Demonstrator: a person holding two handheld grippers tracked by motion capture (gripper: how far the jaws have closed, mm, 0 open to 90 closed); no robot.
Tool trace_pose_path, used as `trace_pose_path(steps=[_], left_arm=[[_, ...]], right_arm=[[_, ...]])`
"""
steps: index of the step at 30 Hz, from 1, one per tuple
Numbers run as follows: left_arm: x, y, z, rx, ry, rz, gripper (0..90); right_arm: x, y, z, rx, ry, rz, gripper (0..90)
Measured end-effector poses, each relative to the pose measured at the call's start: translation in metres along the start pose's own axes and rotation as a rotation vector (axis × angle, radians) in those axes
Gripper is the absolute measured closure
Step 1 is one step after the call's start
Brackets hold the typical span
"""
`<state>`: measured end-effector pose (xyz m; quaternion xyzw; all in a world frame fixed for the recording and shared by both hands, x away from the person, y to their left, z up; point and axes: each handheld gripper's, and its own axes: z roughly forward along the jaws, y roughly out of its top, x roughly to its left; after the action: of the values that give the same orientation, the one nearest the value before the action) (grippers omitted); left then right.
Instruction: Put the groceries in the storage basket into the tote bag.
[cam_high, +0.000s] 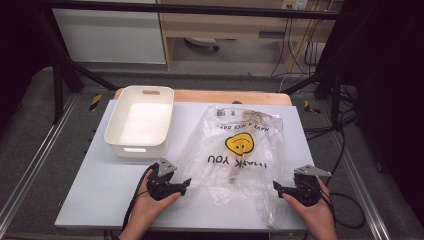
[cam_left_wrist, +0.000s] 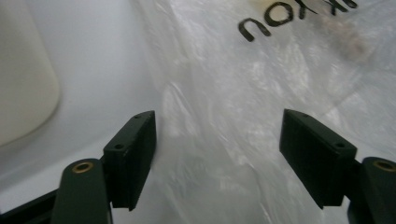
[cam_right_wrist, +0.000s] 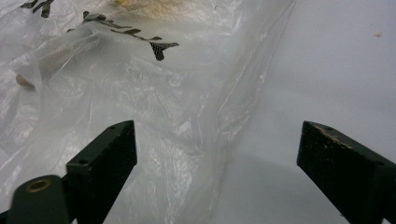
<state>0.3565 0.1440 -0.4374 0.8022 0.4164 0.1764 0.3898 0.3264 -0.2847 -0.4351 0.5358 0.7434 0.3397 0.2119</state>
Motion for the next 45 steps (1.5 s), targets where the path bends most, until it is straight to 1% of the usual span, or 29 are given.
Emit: trace_pose_path(steps=[1,3,5,7,8,9,10,11,12,13,14,16,18,20,22,23,24,26,28,31,32,33,36,39,41,43,45], left_arm=[[0.003,0.001,0.003,0.008,0.005,0.0,31.6],[0.007,0.0,0.009,0.023,-0.008,-0.019,36.2],[0.009,0.0,0.014,0.045,-0.021,-0.022,40.2],[0.01,-0.001,0.017,0.063,-0.032,-0.022,47.4],[0.01,-0.002,0.017,0.067,-0.042,-0.019,51.2],[0.01,-0.002,0.017,0.069,-0.058,-0.013,57.3],[0.009,-0.002,0.017,0.07,-0.061,-0.012,61.5],[0.009,-0.002,0.017,0.071,-0.064,-0.009,62.9],[0.009,-0.003,0.017,0.07,-0.075,-0.003,68.3],[0.009,-0.003,0.017,0.07,-0.077,0.001,73.7],[0.008,-0.004,0.017,0.077,-0.081,0.009,75.8],[0.008,-0.005,0.017,0.073,-0.086,0.015,80.2],[0.008,-0.005,0.017,0.076,-0.092,0.02,82.2],[0.006,-0.005,0.017,0.074,-0.099,0.028,85.1],[0.005,-0.006,0.017,0.077,-0.103,0.039,85.7],[0.005,-0.006,0.017,0.075,-0.106,0.039,86.8],[0.005,-0.006,0.017,0.074,-0.105,0.041,87.2],[0.004,-0.006,0.017,0.072,-0.108,0.041,87.7],[0.004,-0.006,0.018,0.071,-0.109,0.043,88.9],[0.004,-0.007,0.018,0.069,-0.11,0.044,89.6],[0.004,-0.007,0.018,0.069,-0.112,0.048,89.8],[0.004,-0.007,0.018,0.069,-0.113,0.049,89.8],[0.003,-0.007,0.018,0.068,-0.114,0.051,89.9],[0.004,-0.007,0.018,0.066,-0.117,0.048,89.9],[0.004,-0.007,0.018,0.065,-0.118,0.047,89.9],[0.004,-0.007,0.018,0.066,-0.118,0.049,89.9],[0.004,-0.007,0.018,0.066,-0.117,0.049,89.9]], right_arm=[[0.0,-0.002,-0.002,-0.003,0.001,-0.004,10.3],[0.0,-0.007,-0.004,-0.005,0.005,-0.006,8.7],[0.0,-0.011,-0.007,-0.001,0.013,-0.005,8.0],[0.0,-0.014,-0.01,0.001,0.019,0.002,7.8],[-0.002,-0.016,-0.01,0.002,0.022,-0.006,7.8],[-0.002,-0.017,-0.011,0.012,0.027,0.009,7.8],[-0.003,-0.018,-0.01,0.015,0.032,0.009,7.9],[-0.003,-0.018,-0.009,0.025,0.04,0.015,8.0],[-0.003,-0.018,-0.007,0.037,0.048,0.019,8.1],[-0.002,-0.018,-0.005,0.052,0.057,0.015,8.1],[0.0,-0.018,-0.002,0.068,0.06,0.005,8.3],[0.003,-0.018,0.002,0.094,0.06,-0.014,8.8],[0.004,-0.017,0.007,0.115,0.059,-0.028,8.2],[0.006,-0.016,0.009,0.115,0.05,-0.043,8.8],[0.01,-0.015,0.01,0.12,0.038,-0.067,11.1],[0.013,-0.016,0.011,0.119,0.029,-0.094,13.4],[0.015,-0.016,0.01,0.117,0.037,-0.112,17.4],[0.016,-0.016,0.009,0.105,0.051,-0.125,24.0],[0.017,-0.017,0.008,0.087,0.066,-0.136,34.9],[0.016,-0.018,0.008,0.061,0.085,-0.151,48.2],[0.016,-0.018,0.008,0.048,0.092,-0.162,55.4],[0.017,-0.019,0.009,0.032,0.109,-0.171,60.5],[0.018,-0.018,0.011,0.015,0.133,-0.194,71.6],[0.016,-0.018,0.014,0.001,0.154,-0.205,80.0],[0.014,-0.017,0.016,-0.007,0.166,-0.199,85.8],[0.013,-0.017,0.016,-0.013,0.169,-0.197,89.2],[0.013,-0.017,0.016,-0.012,0.173,-0.194,90.0]])
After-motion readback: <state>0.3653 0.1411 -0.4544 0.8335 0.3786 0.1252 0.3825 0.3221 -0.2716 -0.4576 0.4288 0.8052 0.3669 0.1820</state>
